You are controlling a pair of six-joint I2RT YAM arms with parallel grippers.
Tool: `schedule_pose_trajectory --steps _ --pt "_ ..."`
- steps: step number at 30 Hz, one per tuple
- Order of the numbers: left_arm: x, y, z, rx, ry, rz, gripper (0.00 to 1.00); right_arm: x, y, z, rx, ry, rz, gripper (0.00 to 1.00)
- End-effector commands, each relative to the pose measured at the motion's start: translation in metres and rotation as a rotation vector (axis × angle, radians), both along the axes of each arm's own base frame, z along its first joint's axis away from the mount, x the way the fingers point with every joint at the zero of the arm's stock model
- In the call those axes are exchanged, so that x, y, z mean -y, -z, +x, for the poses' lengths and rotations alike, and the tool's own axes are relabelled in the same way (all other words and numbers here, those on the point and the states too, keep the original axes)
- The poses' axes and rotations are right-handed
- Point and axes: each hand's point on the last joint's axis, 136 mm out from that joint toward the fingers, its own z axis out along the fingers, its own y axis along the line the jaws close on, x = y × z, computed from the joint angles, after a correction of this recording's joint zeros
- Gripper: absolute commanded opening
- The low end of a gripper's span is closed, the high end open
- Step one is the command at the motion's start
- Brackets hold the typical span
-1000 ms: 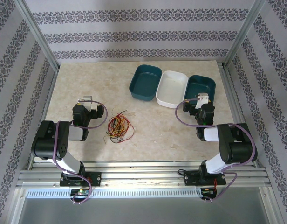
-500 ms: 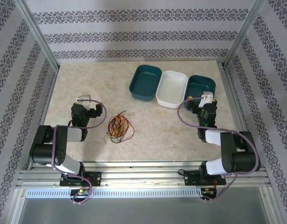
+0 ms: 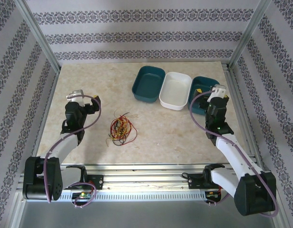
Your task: Untangle the cables
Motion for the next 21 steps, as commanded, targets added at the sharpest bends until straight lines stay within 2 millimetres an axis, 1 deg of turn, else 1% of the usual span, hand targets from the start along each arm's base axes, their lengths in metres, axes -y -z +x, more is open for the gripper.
schedule_pose_trajectory --steps 1,4,6,9,11,13,14,18,21 --pt "0.022 0.023 -0.008 -0.149 0.033 -0.213 0.99 -0.017 0.007 -0.013 -0.123 0.000 -0.026 0.98" --pt "0.045 0.036 -0.016 -0.218 0.073 -0.301 0.99 -0.050 0.004 -0.015 -0.176 -0.068 -0.047 0.98" --pt "0.063 0.047 -0.025 -0.285 0.108 -0.332 0.99 -0.073 0.008 -0.017 -0.224 -0.119 -0.042 0.98" --pt "0.080 0.066 -0.044 -0.413 0.114 -0.330 0.99 -0.107 0.018 -0.019 -0.307 -0.220 -0.006 0.98" --pt "0.088 0.073 -0.058 -0.473 0.111 -0.309 0.99 -0.126 0.024 -0.021 -0.351 -0.265 0.015 0.98" --pt "0.096 0.078 -0.069 -0.505 0.122 -0.324 1.00 -0.142 0.031 -0.022 -0.397 -0.308 0.042 0.98" --pt "0.101 0.082 -0.074 -0.520 0.132 -0.346 0.98 -0.150 0.035 -0.021 -0.419 -0.328 0.057 0.98" --pt "0.116 0.098 -0.092 -0.585 0.177 -0.387 0.85 -0.175 0.049 -0.018 -0.481 -0.399 0.091 0.98" --pt "0.125 0.112 -0.100 -0.623 0.215 -0.392 0.71 -0.190 0.054 -0.014 -0.498 -0.440 0.109 0.98"
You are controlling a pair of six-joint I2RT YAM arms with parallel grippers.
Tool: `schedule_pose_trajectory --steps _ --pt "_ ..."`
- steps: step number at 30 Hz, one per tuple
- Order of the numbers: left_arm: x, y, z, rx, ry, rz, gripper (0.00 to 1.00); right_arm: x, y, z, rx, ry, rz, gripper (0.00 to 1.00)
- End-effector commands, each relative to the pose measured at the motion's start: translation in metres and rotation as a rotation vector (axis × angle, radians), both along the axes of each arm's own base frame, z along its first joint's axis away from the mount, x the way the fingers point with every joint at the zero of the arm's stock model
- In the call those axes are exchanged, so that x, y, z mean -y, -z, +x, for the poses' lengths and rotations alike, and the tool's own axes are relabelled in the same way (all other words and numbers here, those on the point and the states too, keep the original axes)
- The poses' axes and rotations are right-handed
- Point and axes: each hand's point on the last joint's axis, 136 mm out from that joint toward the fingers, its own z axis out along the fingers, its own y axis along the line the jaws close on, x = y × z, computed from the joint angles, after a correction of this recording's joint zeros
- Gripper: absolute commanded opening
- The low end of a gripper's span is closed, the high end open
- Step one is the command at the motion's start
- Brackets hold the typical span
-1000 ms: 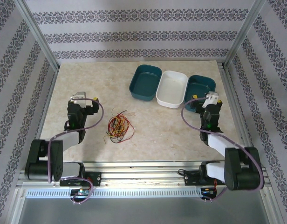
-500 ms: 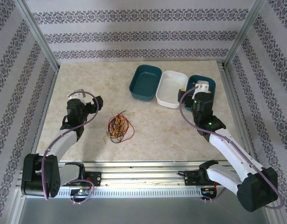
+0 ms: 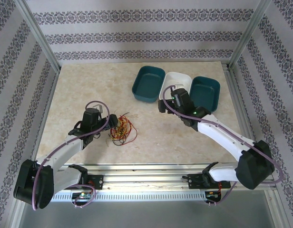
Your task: Untangle the cables
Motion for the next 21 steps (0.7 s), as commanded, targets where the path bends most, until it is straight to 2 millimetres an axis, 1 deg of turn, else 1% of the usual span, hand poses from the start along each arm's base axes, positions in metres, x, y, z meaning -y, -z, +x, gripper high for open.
schedule_pose_trajectory --steps 1,3,8,12,15,17,21 --pt "0.009 0.027 -0.021 -0.106 0.030 -0.023 0.68 -0.022 -0.002 -0.001 -0.038 -0.051 0.064 0.98" --pt "0.010 0.035 -0.022 -0.113 0.041 -0.015 0.61 -0.029 0.000 0.002 -0.045 -0.065 0.080 0.98" --pt "0.013 0.047 -0.013 -0.124 0.075 0.026 0.51 -0.037 0.002 0.004 -0.059 -0.087 0.094 0.98" --pt "0.023 0.054 -0.005 -0.136 0.135 0.028 0.30 -0.038 0.002 0.002 -0.055 -0.092 0.108 0.98" --pt "0.029 0.056 0.001 -0.121 0.187 0.037 0.19 -0.038 0.002 0.000 -0.052 -0.094 0.114 0.98" --pt "0.033 0.058 0.003 -0.119 0.224 0.049 0.13 -0.039 0.003 -0.001 -0.057 -0.102 0.118 0.98" --pt "0.044 0.059 0.013 -0.108 0.312 0.065 0.06 -0.043 0.002 0.000 -0.064 -0.122 0.123 0.98"
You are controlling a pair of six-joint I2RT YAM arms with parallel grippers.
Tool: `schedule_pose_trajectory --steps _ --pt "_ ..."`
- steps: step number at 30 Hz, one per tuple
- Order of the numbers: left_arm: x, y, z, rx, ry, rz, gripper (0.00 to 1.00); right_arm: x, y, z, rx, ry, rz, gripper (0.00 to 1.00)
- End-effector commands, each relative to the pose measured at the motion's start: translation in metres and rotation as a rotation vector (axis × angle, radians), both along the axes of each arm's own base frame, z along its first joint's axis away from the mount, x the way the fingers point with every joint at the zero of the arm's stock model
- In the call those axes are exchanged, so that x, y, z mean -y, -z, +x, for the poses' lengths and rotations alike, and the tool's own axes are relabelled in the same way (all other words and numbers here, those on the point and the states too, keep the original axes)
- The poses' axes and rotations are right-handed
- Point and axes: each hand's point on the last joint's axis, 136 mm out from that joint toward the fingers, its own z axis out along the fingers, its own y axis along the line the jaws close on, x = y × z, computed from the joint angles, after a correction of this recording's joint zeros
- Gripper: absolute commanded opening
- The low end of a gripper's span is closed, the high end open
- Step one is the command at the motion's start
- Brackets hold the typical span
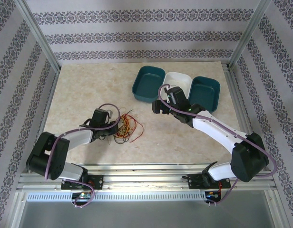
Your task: Untangle the cables
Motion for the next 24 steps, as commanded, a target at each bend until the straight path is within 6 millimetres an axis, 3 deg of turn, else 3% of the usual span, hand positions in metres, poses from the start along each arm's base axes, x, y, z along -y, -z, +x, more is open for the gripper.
schedule_pose_trajectory --steps 1,9,15,19,24 --pt "0.020 -0.010 0.016 0.070 0.138 -0.004 0.05 -0.010 -0.011 0.000 0.007 -0.025 0.043 0.98" --pt "0.074 -0.012 0.033 0.119 0.389 0.012 0.00 -0.010 0.005 -0.005 -0.091 -0.037 0.092 0.95" --pt "0.116 -0.024 0.032 0.166 0.521 -0.063 0.00 0.004 0.020 -0.016 -0.165 -0.009 0.106 0.77" --pt "0.125 -0.031 0.028 0.190 0.569 -0.070 0.00 0.008 0.027 -0.022 -0.210 -0.011 0.155 0.63" --pt "0.131 -0.035 0.029 0.199 0.595 -0.090 0.00 -0.001 0.037 -0.021 -0.270 -0.056 0.226 0.56"
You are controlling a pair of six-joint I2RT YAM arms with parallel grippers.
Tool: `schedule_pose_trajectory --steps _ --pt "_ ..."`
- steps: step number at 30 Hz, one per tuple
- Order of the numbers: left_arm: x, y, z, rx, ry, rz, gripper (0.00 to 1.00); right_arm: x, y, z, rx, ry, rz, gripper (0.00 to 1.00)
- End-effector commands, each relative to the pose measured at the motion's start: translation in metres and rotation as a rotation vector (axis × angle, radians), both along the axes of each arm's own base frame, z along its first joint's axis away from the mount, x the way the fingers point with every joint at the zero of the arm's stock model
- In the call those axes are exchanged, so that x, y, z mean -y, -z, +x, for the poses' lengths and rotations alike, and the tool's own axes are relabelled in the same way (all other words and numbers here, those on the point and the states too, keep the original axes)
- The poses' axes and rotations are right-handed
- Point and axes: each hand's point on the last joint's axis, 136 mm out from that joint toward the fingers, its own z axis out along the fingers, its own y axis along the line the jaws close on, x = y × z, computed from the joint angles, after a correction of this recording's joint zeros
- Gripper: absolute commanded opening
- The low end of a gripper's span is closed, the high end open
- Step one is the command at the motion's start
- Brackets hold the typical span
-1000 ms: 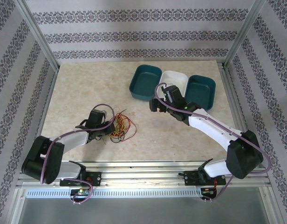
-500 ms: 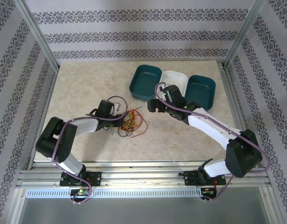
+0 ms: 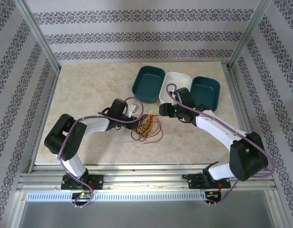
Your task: Untangle the cables
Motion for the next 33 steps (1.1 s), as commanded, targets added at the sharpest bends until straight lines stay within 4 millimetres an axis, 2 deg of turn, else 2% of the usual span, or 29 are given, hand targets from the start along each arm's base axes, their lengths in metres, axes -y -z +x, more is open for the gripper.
schedule_pose_trajectory --steps 1,8,13,27,33 --pt "0.015 -0.011 0.004 0.044 0.065 -0.039 0.00 -0.015 0.005 -0.002 -0.053 -0.055 0.084 0.56" --pt "0.016 -0.012 0.006 0.048 0.059 -0.041 0.00 -0.032 0.020 0.011 -0.106 -0.113 0.122 0.49" --pt "0.014 -0.007 0.007 0.041 0.050 -0.028 0.00 -0.046 0.023 0.020 -0.118 -0.136 0.159 0.41" --pt "0.016 -0.001 0.005 0.023 0.046 -0.050 0.00 -0.048 0.046 0.038 -0.134 -0.091 0.142 0.39" --pt "0.015 -0.001 0.007 0.030 0.038 -0.044 0.00 -0.057 0.037 0.042 -0.112 -0.107 0.183 0.16"
